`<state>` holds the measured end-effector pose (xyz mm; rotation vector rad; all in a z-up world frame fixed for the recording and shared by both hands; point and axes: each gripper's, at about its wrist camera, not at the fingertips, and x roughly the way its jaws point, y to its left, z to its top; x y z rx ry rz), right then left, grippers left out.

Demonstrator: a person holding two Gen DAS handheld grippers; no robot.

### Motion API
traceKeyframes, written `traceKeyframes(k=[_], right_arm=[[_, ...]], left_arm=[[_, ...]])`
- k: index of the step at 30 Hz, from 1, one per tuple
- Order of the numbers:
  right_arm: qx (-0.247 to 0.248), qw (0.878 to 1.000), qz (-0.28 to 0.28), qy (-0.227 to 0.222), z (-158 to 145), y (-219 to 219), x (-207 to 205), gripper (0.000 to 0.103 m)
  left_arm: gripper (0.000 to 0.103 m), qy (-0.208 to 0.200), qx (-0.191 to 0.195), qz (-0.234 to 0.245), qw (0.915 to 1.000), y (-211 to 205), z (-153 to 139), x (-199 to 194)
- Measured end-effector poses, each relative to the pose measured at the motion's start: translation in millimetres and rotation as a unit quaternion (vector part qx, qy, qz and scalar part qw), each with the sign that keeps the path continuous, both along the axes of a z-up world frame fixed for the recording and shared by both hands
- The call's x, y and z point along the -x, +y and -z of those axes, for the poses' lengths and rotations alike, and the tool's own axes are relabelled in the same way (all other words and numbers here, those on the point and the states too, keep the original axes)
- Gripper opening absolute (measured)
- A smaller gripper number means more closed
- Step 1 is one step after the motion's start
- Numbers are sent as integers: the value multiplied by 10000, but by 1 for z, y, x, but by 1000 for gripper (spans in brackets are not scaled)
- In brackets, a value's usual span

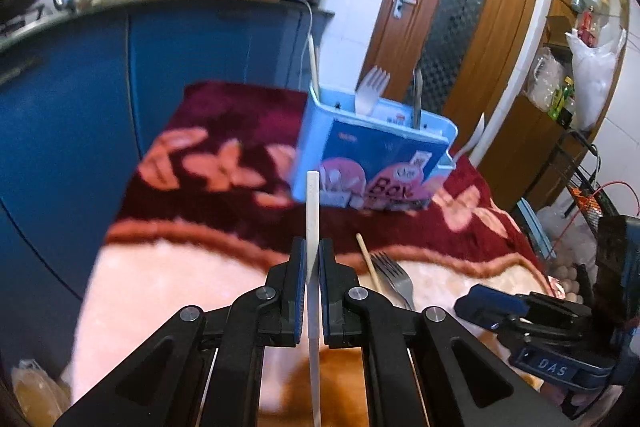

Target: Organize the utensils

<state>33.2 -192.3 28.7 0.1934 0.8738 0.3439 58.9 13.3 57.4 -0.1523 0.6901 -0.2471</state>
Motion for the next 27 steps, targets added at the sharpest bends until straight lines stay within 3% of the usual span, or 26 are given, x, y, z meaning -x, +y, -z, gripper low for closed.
traceKeyframes(k=[4, 12, 27], right_arm=[[156, 9997, -197, 73, -1, 19, -3, 35], [378, 9967, -573, 443, 9, 53, -16, 34], [771, 9887, -677, 1093, 27, 66, -60, 34]], left_arm=[[6, -242, -65, -69, 9997, 10, -7, 9], [6, -302, 53, -98, 9995, 23, -6, 15], [6, -423, 24, -123, 9990, 27, -5, 18]])
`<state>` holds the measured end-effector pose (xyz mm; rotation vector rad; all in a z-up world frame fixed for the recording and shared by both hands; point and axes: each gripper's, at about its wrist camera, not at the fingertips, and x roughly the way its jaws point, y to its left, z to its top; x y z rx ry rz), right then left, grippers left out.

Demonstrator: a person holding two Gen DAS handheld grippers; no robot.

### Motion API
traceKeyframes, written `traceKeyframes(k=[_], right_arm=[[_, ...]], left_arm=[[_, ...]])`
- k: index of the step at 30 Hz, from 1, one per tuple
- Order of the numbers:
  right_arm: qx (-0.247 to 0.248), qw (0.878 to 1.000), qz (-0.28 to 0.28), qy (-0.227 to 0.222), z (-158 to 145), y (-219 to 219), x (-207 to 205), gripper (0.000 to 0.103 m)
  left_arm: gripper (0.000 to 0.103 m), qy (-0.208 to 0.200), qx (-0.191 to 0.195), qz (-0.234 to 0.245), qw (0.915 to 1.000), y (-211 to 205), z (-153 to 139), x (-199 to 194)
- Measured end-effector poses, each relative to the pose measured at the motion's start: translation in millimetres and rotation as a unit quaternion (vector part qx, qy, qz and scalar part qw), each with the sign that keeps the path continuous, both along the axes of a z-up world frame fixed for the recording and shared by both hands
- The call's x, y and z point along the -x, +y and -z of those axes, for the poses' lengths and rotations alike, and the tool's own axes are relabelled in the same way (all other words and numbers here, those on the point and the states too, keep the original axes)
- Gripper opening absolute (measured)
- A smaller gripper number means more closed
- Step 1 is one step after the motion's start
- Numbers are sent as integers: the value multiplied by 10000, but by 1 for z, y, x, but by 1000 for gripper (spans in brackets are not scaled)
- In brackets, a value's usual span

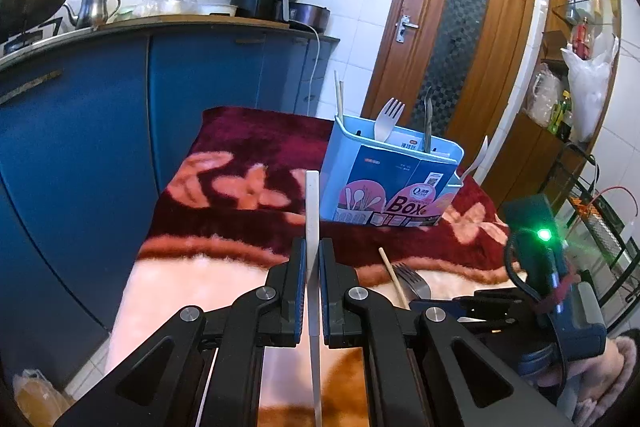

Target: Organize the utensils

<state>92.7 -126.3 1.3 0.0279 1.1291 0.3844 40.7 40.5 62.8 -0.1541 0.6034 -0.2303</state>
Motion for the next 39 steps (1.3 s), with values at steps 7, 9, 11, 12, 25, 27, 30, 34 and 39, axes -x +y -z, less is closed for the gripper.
traceKeyframes(k=[7, 9, 11, 12, 25, 27, 30, 34, 39], right_arm=[[228, 9997, 51, 14, 3, 4, -9, 13], [124, 9998, 120, 59, 4, 0, -11, 9], [45, 9998, 160, 59, 4, -2, -11, 6], [-8, 9998, 176, 35, 4, -4, -10, 6], [-1188, 9889, 374, -810, -41, -41, 27, 6], [-1313, 9848, 421, -1057, -53, -49, 33, 6], [-1454, 9784, 489, -1386, -66, -56, 37, 6], [-1524, 9694, 578, -1836, -79, -66, 41, 6], [-1641, 9540, 683, -2414, -94, -77, 43, 6]], left_arm=[[6, -40, 5, 9, 10000, 0, -1, -1], [6, -44, 3, 6, 10000, 0, -2, -1], [6, -52, 1, 16, 10000, 0, -2, -1], [6, -59, -9, 21, 10000, -1, -3, 0], [6, -336, -53, 114, 9994, -16, -19, 3], [6, -389, -60, 126, 9991, -19, -22, 3], [6, -470, -78, 147, 9988, -25, -27, 0], [6, -615, -87, 150, 9980, -32, -35, -6], [6, -794, -35, 146, 9967, -40, -45, -15]])
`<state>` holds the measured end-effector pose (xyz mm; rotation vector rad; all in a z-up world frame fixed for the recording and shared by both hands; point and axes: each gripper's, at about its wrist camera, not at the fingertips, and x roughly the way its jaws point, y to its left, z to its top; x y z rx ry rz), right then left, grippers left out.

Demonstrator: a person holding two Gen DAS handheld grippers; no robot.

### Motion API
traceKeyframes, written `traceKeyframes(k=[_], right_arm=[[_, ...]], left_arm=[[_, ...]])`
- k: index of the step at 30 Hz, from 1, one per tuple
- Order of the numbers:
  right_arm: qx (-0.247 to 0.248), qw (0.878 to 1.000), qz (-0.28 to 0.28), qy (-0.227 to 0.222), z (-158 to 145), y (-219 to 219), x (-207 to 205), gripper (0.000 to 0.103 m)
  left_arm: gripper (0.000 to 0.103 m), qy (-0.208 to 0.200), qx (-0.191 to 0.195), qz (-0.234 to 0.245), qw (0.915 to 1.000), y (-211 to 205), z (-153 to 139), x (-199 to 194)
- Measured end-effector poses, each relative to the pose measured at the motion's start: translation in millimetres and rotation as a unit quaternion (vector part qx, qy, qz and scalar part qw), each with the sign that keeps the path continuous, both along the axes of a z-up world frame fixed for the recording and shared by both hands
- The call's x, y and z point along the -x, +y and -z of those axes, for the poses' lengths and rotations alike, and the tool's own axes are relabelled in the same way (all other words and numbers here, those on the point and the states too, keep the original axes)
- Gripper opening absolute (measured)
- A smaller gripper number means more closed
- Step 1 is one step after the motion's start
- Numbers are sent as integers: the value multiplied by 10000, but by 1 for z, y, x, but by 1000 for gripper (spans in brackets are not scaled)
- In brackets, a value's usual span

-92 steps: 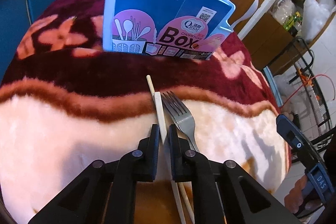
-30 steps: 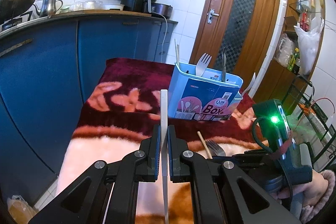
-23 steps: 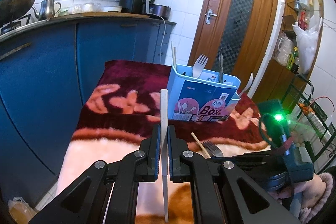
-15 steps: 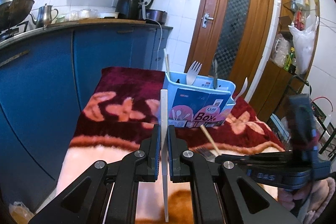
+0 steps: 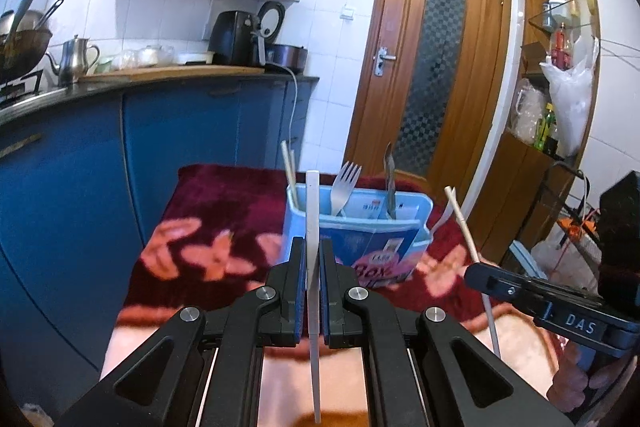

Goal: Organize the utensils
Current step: 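Carry both chopsticks upright over the blue caddy with both grippers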

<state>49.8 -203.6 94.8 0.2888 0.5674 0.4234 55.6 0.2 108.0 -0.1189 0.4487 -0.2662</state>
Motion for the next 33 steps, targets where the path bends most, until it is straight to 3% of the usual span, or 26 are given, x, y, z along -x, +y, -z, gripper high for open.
traceKeyframes(k=[11, 17, 23, 33], right_arm=[[-253, 9924, 362, -1149, -24, -28, -12, 6], [-31, 9820, 650, -1773, -35, -34, -32, 6], [99, 9775, 821, -1939, -31, -36, -65, 6], [366, 9677, 1071, -2251, -17, -30, -101, 6]], left_arm=[[6, -646, 92, -181, 9977, -18, -36, -30], [6, -951, 233, -351, 9946, -22, -60, -54], [6, -1260, 509, -457, 9897, -25, -73, -80], [6, -1494, 202, -508, 9873, -48, -49, -117]])
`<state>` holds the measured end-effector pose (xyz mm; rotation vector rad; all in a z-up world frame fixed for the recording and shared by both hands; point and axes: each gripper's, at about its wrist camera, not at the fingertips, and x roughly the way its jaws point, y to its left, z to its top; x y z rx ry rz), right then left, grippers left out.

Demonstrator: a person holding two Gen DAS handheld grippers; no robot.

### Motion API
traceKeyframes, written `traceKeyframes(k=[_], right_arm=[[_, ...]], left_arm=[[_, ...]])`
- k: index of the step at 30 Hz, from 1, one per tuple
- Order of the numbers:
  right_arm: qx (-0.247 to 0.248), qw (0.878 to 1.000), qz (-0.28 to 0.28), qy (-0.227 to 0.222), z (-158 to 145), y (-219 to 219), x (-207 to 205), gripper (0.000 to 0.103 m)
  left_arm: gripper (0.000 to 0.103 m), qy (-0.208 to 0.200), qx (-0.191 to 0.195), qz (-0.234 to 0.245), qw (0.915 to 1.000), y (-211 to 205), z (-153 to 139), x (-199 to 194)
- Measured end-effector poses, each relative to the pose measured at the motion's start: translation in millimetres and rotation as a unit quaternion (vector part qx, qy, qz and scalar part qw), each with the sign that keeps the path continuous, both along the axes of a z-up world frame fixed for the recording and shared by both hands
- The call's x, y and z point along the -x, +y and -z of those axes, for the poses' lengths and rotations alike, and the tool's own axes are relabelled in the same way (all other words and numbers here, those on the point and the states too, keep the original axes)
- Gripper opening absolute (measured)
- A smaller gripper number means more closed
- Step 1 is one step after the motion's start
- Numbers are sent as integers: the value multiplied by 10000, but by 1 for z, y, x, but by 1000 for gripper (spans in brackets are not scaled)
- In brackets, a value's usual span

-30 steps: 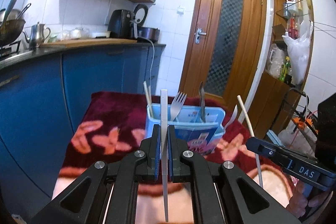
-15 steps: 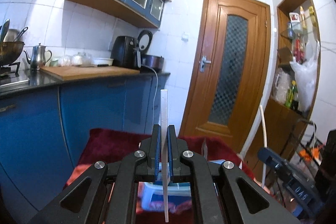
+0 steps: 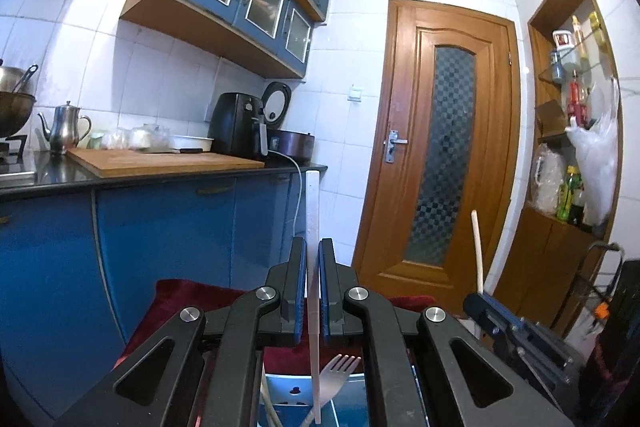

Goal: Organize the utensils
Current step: 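Carry both chopsticks upright over the blue caddy with both grippers, then lower the chopsticks into the caddy and open both grippers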

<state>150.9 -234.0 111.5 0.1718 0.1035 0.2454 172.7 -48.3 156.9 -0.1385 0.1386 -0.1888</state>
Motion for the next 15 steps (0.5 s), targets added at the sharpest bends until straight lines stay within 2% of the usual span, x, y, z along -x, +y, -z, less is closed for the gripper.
traceKeyframes(k=[8, 15], right_arm=[[447, 9985, 261, -202, 12, 9, -9, 6], [549, 9981, 276, -65, 25, 11, -13, 6]], left_arm=[[6, 332, -19, 3, 9994, -4, 36, -27], [6, 558, -64, 97, 9984, -5, 50, -32]])
